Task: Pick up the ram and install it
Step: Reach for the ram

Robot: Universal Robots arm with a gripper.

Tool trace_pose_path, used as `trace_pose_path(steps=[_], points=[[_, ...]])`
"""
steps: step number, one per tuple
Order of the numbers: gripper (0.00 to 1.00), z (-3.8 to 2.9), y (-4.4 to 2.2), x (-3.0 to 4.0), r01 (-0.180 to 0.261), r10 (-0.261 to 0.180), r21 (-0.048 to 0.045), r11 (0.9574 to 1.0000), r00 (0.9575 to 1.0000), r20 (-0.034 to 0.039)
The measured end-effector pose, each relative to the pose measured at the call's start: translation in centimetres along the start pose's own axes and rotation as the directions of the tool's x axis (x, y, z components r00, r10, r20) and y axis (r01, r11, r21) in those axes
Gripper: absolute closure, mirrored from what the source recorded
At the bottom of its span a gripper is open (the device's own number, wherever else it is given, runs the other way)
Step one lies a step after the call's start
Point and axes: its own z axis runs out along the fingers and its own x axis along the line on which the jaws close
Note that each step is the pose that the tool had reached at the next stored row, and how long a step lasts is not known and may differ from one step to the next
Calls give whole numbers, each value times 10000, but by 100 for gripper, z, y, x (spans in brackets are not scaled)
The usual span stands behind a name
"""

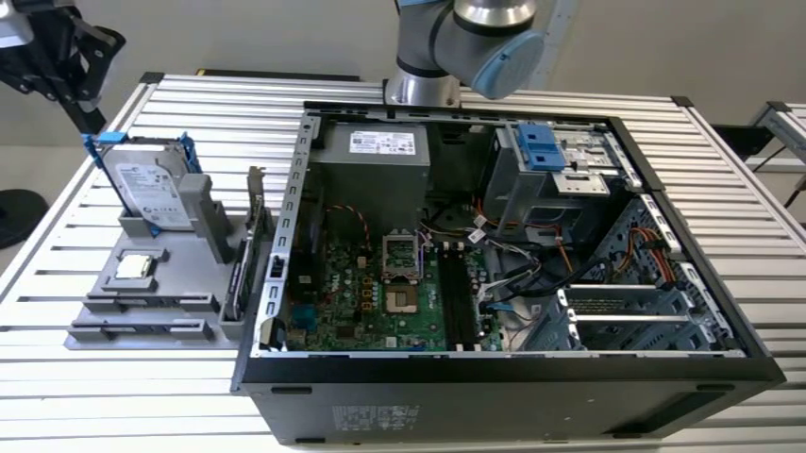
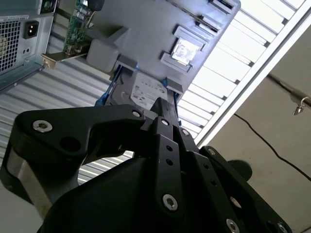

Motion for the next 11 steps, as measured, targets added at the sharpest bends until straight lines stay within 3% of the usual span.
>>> trace_pose_path(steps=[11], points=[[100,-2,-47,-47,91,-91,-1,10000,10000,-5]])
